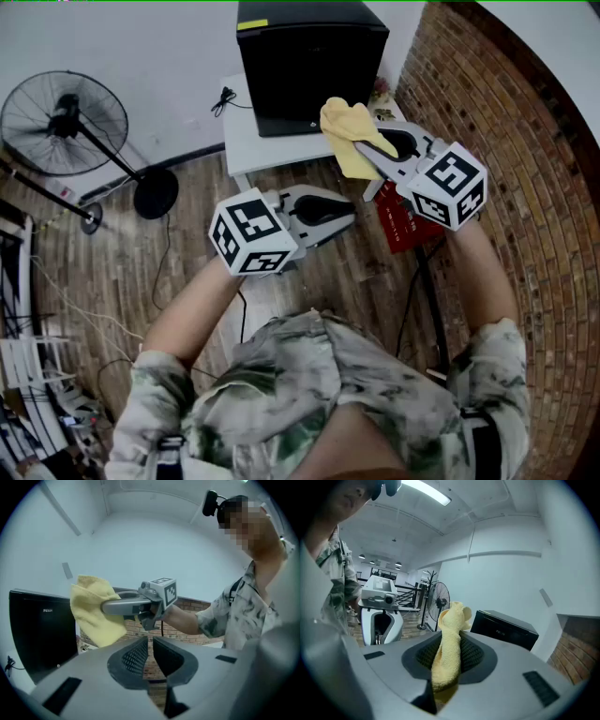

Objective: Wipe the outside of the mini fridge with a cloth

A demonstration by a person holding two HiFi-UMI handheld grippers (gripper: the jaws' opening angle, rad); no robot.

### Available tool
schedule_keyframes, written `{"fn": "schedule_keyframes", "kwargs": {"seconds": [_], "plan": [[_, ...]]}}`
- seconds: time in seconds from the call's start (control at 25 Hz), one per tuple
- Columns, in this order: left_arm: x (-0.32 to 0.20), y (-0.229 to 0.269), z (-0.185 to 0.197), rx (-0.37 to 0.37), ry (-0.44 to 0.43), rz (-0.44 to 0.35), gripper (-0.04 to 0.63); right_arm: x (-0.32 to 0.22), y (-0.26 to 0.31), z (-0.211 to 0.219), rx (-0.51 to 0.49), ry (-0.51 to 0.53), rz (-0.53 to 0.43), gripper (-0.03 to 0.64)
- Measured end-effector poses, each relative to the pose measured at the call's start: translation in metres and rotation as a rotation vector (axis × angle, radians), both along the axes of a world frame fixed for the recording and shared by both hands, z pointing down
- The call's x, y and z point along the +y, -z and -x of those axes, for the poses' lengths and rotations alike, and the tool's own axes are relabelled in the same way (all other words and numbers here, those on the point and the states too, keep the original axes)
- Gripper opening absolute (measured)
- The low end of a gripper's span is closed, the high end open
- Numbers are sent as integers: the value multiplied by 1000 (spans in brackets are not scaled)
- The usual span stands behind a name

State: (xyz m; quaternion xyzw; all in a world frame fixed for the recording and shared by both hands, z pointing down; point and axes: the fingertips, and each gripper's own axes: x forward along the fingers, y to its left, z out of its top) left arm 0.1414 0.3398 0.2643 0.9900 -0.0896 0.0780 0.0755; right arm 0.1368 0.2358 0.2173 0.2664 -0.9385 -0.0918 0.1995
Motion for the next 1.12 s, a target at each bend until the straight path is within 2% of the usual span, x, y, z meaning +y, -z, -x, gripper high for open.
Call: {"fn": "schedule_keyframes", "kwargs": {"seconds": [0.24, 0.48, 0.64, 0.76, 0.92, 1.12], "plan": [[-31, 1, -45, 2, 16, 22, 52, -35, 8, -33, 31, 43, -16, 94], [-57, 2, -60, 22, 62, 51, 52, -65, 5, -34, 44, 139, 14, 94], [-80, 3, -48, 17, 48, 71, 52, -101, 9, -15, 59, 161, 16, 95], [-110, 5, -36, 17, 43, 48, 52, -140, 27, 5, 65, 159, -12, 95], [-154, 5, -13, 16, 31, 34, 54, -199, 50, 41, 97, 138, -52, 95], [-208, 22, 22, 20, -24, 14, 54, -281, 83, 92, 140, 98, -98, 95]]}}
